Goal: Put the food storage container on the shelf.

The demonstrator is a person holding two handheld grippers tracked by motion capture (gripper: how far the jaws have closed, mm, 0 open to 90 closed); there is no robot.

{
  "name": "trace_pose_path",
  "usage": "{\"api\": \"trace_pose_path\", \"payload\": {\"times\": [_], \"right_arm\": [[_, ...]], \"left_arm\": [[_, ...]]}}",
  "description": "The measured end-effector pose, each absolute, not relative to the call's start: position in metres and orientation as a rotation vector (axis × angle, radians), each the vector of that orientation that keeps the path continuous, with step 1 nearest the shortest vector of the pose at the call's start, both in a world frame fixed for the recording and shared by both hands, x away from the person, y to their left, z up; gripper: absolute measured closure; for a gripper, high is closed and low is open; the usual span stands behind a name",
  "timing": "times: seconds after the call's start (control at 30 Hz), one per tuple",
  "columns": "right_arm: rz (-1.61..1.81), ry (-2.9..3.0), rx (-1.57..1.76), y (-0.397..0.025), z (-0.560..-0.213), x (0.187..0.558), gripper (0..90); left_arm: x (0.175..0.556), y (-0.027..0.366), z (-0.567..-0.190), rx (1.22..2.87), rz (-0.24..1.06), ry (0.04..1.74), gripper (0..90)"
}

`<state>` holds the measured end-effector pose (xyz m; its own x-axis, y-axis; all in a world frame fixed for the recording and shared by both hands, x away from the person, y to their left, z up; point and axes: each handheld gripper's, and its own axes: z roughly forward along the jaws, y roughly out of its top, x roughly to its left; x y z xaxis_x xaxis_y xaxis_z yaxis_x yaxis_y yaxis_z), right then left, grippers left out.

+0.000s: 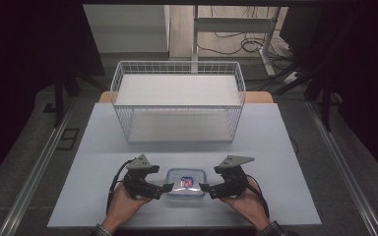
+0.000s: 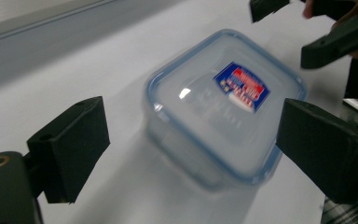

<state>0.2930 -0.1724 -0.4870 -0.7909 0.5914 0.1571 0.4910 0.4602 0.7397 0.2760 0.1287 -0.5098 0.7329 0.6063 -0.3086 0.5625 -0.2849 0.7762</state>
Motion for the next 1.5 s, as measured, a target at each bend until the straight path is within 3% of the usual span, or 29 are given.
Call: {"api": "trace_pose_path", "payload": {"times": [0.3, 0.47, 0.57, 0.73, 1.0, 1.13, 1.5], "right_arm": [[1.243, 2.670, 1.005, -0.155, -0.504, 0.299, 10.3], [1.303, 2.742, 1.107, -0.155, -0.511, 0.300, 11.2], [1.301, 2.752, 1.142, -0.158, -0.512, 0.298, 11.8], [1.307, 2.732, 1.160, -0.167, -0.507, 0.292, 22.3], [1.388, 2.748, 1.203, -0.179, -0.505, 0.285, 46.9], [1.480, 2.751, 1.269, -0.187, -0.507, 0.289, 52.5], [1.560, 2.708, 1.298, -0.190, -0.504, 0.293, 56.7]], "left_arm": [[0.288, 0.117, -0.530, 1.997, -0.112, 0.910, 6.7], [0.285, 0.119, -0.530, 1.998, -0.181, 0.916, 12.8], [0.282, 0.124, -0.530, 1.981, -0.234, 0.929, 21.0], [0.276, 0.129, -0.529, 1.967, -0.245, 0.928, 31.4], [0.266, 0.148, -0.532, 1.879, -0.314, 0.922, 51.5], [0.263, 0.151, -0.533, 1.856, -0.322, 0.916, 55.8], [0.277, 0.158, -0.539, 1.779, -0.380, 0.923, 58.3]]}}
